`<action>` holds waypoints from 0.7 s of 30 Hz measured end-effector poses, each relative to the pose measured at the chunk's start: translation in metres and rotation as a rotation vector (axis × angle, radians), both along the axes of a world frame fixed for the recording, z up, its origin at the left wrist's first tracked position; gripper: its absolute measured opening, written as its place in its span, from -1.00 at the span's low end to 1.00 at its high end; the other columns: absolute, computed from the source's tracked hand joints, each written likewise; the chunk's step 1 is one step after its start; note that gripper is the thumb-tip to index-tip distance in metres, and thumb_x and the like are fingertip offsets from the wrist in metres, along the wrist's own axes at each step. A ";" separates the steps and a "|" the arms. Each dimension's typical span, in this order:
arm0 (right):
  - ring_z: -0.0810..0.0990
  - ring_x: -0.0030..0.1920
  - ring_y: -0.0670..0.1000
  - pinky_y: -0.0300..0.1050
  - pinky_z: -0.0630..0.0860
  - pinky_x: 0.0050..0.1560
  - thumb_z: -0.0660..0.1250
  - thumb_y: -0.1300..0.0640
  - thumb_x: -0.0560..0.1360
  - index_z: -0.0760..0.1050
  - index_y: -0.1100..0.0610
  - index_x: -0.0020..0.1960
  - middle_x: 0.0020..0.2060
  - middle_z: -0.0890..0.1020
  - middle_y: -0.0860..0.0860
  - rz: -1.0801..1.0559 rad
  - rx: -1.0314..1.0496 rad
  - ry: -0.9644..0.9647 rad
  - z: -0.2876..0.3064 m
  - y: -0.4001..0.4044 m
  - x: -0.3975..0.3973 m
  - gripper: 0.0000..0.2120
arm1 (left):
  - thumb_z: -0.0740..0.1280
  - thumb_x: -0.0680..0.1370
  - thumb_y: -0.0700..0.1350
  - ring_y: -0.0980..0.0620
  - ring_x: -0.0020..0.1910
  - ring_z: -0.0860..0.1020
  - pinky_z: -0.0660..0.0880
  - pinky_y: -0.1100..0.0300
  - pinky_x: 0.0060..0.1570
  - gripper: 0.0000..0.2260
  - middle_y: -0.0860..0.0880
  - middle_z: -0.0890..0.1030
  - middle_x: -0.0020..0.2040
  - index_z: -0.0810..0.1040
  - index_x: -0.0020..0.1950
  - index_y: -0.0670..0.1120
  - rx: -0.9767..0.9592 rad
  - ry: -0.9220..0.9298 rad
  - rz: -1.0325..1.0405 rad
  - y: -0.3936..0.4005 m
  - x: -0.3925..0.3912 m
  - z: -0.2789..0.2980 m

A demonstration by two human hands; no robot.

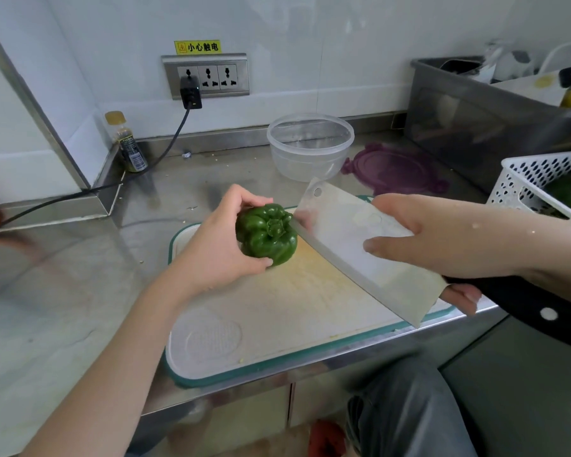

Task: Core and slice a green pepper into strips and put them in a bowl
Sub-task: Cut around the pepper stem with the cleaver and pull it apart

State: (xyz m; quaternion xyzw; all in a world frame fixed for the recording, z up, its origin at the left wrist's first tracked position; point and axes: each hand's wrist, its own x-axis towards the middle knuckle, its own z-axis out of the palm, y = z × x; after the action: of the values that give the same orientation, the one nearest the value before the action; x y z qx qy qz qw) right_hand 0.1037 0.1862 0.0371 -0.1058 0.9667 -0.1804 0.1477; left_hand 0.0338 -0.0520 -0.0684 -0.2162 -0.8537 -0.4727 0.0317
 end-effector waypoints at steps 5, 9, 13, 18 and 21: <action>0.55 -0.39 -0.14 -0.30 0.45 -0.31 0.17 -0.06 0.57 0.25 -0.12 -0.17 -0.30 0.53 -0.05 -0.003 0.105 0.088 -0.004 -0.007 0.000 -0.84 | 0.52 0.26 -0.28 0.11 0.30 0.37 0.36 0.09 0.32 -0.27 0.12 0.40 0.25 0.27 0.28 0.13 -0.066 0.041 -0.011 0.005 0.001 -0.004; 0.40 -0.58 -0.10 -0.27 0.32 -0.57 0.12 0.07 0.60 0.06 0.04 -0.29 -0.43 0.36 0.00 0.019 0.206 0.154 -0.004 -0.018 0.008 -0.65 | 0.62 0.20 -0.15 0.16 0.25 0.43 0.38 0.23 0.24 -0.30 0.15 0.43 0.27 0.34 0.21 0.08 -0.010 -0.003 0.025 0.012 0.002 -0.004; 0.40 -0.55 -0.03 -0.31 0.21 -0.61 0.12 0.15 0.61 0.02 0.00 -0.30 -0.38 0.35 -0.01 0.052 0.226 0.194 -0.015 -0.031 0.009 -0.62 | 0.61 0.22 -0.15 0.22 0.15 0.50 0.39 0.40 0.08 -0.38 0.23 0.50 0.20 0.32 0.12 0.10 0.004 -0.021 0.085 0.014 0.002 -0.005; 0.34 -0.51 -0.02 -0.26 0.23 -0.58 0.12 0.23 0.59 0.06 0.05 -0.27 -0.34 0.34 0.00 0.027 0.220 0.179 -0.018 -0.037 0.007 -0.67 | 0.59 0.24 -0.15 0.19 0.12 0.49 0.36 0.51 -0.01 -0.40 0.17 0.50 0.21 0.31 0.10 0.08 0.010 -0.023 0.146 0.018 0.003 -0.007; 0.37 -0.43 -0.01 -0.12 0.29 -0.47 0.12 0.18 0.60 0.04 0.05 -0.29 -0.31 0.40 0.04 -0.018 0.173 0.151 -0.017 -0.040 0.003 -0.64 | 0.59 0.25 -0.14 0.15 0.13 0.47 0.35 0.51 0.00 -0.39 0.13 0.48 0.24 0.29 0.12 0.04 -0.017 0.000 0.147 0.020 0.004 -0.007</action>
State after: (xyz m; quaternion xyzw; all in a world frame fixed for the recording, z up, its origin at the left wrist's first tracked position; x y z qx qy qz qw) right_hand 0.1064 0.1466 0.0199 -0.0975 0.9879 -0.0891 0.0813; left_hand 0.0378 -0.0319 -0.0758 -0.1530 -0.8713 -0.4618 0.0645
